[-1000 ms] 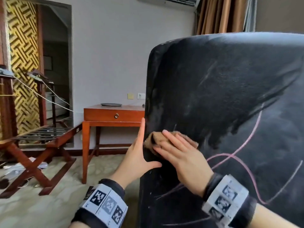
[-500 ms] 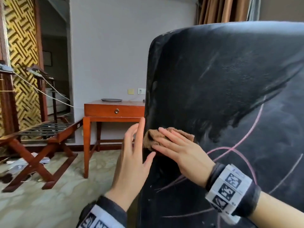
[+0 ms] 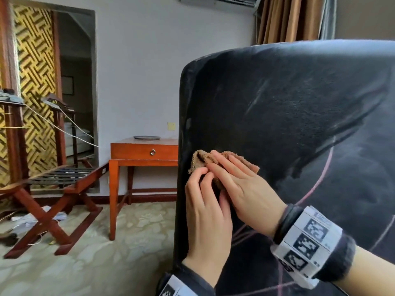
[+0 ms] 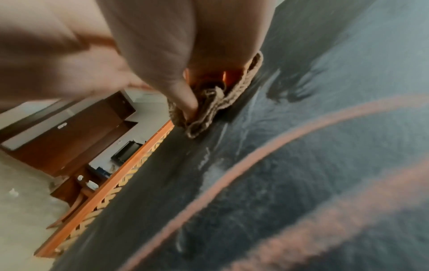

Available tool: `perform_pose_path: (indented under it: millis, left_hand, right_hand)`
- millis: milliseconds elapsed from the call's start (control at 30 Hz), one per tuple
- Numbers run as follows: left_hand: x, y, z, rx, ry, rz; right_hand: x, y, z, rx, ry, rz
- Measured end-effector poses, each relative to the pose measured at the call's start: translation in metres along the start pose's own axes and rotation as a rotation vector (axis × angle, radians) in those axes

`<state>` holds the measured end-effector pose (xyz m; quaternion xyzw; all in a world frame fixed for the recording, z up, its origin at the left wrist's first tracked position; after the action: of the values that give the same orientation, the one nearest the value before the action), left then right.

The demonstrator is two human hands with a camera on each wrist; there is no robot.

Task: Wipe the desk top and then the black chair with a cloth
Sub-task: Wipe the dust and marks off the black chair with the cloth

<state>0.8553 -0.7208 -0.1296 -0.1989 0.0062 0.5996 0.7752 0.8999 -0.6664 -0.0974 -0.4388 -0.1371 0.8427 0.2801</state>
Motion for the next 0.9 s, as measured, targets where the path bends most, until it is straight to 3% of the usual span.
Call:
perform_pose_path:
  millis: [167,333,400,533,733,800,900]
  left_hand:
    - [0.021,0.014,0.016,-0.099,0.047,0.08]
    - [0.002,0.032,0.036,-0.123,-0.021,0.177]
    - [0.003,0.036,0.034,-0.063,-0.015,0.23]
    - [0.041,0.033,0.015,0.007,0.183,0.33]
    - [0.018,0.053,0.082,-0.033,0.103,0.313]
    - [0.032,0.062,0.056,0.036,0.128,0.332]
    - [0.075,0.084,-0.045,0.174,0.276,0.514]
  right_hand:
    - [-0.019,-0.016,0.002,-0.048,0.014,0.215]
    - [-0.034,-0.062,-0.034,0.177,0.08,-0.241]
    - [-0.03,-0.061,-0.043,0.202,0.066,-0.291]
    - [-0.002,-0.047,-0.048,0.257,0.128,-0.317]
    - [0.003,-0.045,-0.052,0.299,0.093,-0.295]
    - [0.004,-0.044,-0.052,0.308,0.101,-0.288]
    - [0.005,-0.045,-0.055,0.304,0.106,-0.304]
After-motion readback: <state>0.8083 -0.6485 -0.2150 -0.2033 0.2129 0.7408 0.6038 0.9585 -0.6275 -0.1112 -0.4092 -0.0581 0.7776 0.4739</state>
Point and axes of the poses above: each hand's wrist, its own z-axis towards the middle knuckle, its own x-axis out of the palm, y = z × x, the point moved 9 cm from there along z, towards the middle knuckle, and after that the axes turned 12 degrees about y, right-handed, at the moved point
